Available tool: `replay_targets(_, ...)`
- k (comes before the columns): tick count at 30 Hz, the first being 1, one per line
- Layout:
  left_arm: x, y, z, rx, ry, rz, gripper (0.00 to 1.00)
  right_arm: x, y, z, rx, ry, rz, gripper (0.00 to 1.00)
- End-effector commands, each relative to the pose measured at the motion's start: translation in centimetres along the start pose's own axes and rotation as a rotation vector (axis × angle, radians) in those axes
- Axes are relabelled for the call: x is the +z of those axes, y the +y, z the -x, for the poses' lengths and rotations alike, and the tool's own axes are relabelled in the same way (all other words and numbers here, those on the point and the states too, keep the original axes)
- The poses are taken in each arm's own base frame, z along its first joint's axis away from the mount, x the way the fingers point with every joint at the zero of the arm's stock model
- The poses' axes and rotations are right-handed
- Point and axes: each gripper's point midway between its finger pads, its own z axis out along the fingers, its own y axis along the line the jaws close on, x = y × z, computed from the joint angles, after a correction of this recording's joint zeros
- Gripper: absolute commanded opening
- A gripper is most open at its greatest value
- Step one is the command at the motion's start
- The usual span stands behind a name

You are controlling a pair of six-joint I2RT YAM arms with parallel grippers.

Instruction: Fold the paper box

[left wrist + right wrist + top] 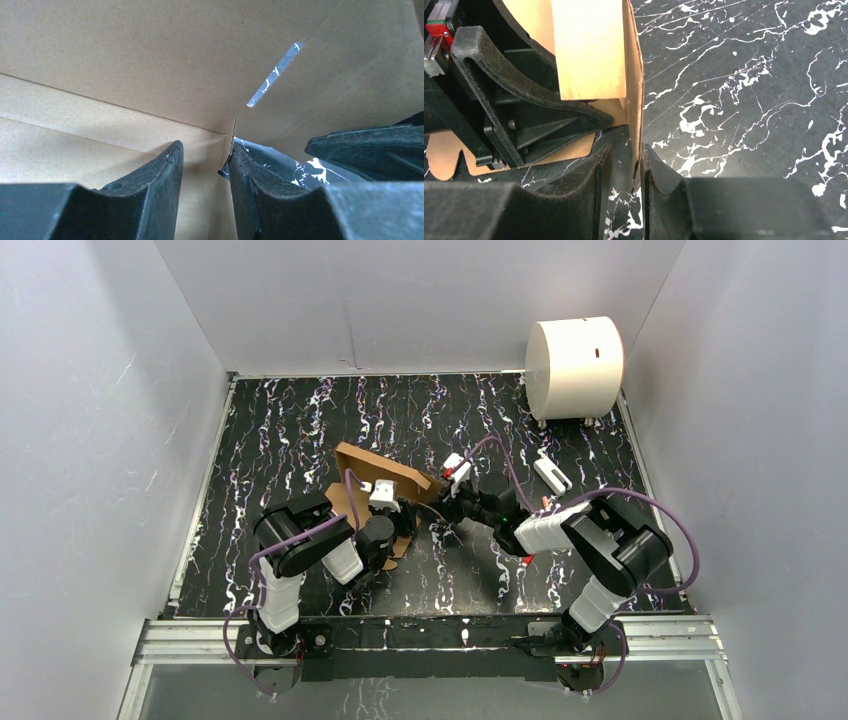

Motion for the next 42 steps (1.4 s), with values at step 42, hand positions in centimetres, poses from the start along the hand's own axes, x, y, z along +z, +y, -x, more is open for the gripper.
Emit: replay_targets(42,-3.0,0.5,9.4,-0.520,-0.144,-0.131,0.62,3.6,-3.5,1.1,0.050,-0.147,-0.534,0.00)
